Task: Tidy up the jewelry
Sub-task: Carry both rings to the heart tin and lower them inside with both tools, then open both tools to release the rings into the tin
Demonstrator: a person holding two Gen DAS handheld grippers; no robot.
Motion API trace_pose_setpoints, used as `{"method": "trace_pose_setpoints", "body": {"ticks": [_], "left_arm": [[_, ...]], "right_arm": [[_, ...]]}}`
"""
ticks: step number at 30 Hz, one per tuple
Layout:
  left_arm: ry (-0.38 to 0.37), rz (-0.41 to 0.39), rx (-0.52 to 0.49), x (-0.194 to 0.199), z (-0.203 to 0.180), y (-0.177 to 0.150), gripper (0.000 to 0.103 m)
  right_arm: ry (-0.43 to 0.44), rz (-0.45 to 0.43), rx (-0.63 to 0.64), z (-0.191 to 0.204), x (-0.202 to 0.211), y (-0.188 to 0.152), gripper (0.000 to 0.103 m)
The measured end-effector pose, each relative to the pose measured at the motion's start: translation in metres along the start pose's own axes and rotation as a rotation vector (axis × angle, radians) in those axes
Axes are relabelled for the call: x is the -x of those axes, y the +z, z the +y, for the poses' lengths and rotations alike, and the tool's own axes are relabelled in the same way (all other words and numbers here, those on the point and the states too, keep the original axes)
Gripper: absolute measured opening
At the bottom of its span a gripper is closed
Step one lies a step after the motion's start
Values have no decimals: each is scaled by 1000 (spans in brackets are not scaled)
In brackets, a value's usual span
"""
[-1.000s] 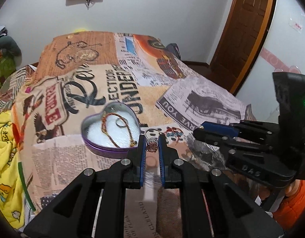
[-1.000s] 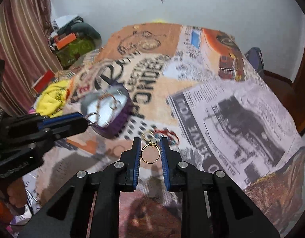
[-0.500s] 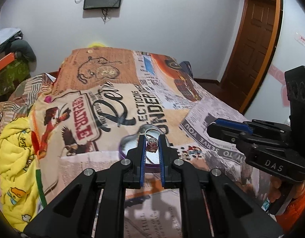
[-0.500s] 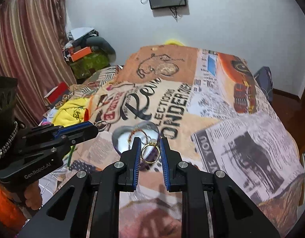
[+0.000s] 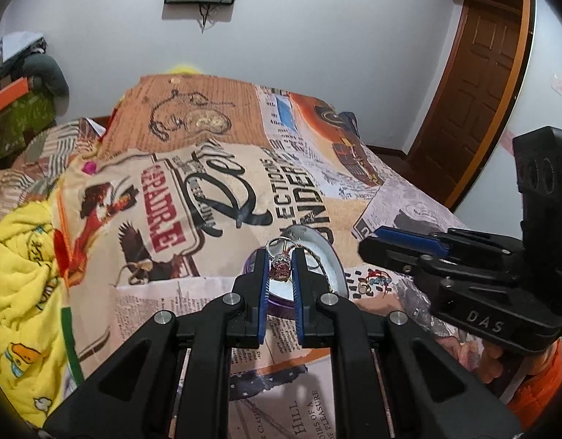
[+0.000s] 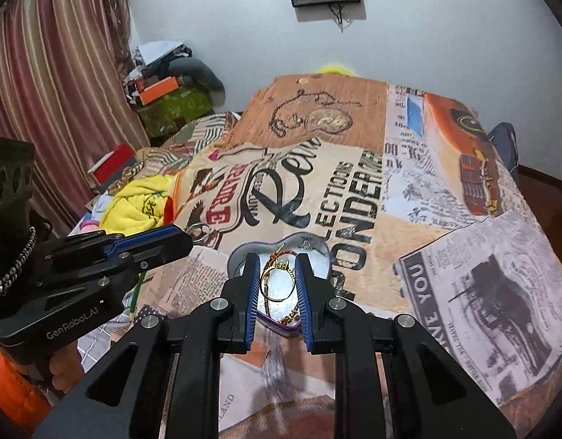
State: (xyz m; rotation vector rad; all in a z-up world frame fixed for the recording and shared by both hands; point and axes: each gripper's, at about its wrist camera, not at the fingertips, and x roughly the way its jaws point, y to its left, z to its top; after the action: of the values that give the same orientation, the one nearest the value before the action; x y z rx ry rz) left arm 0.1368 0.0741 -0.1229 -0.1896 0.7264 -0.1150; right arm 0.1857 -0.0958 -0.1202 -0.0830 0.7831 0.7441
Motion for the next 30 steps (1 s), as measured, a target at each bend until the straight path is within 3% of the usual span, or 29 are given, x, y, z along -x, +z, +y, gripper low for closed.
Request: {"method": "trace_pose_setpoints", "body": {"ticks": [18, 30], "left_arm": [[-55, 69, -7, -46, 8, 2, 11], [-28, 39, -1, -41, 15, 6, 11]], "right_arm": [[6, 81, 6, -9, -36, -5, 18], [5, 87, 35, -5, -42, -5, 18]]}}
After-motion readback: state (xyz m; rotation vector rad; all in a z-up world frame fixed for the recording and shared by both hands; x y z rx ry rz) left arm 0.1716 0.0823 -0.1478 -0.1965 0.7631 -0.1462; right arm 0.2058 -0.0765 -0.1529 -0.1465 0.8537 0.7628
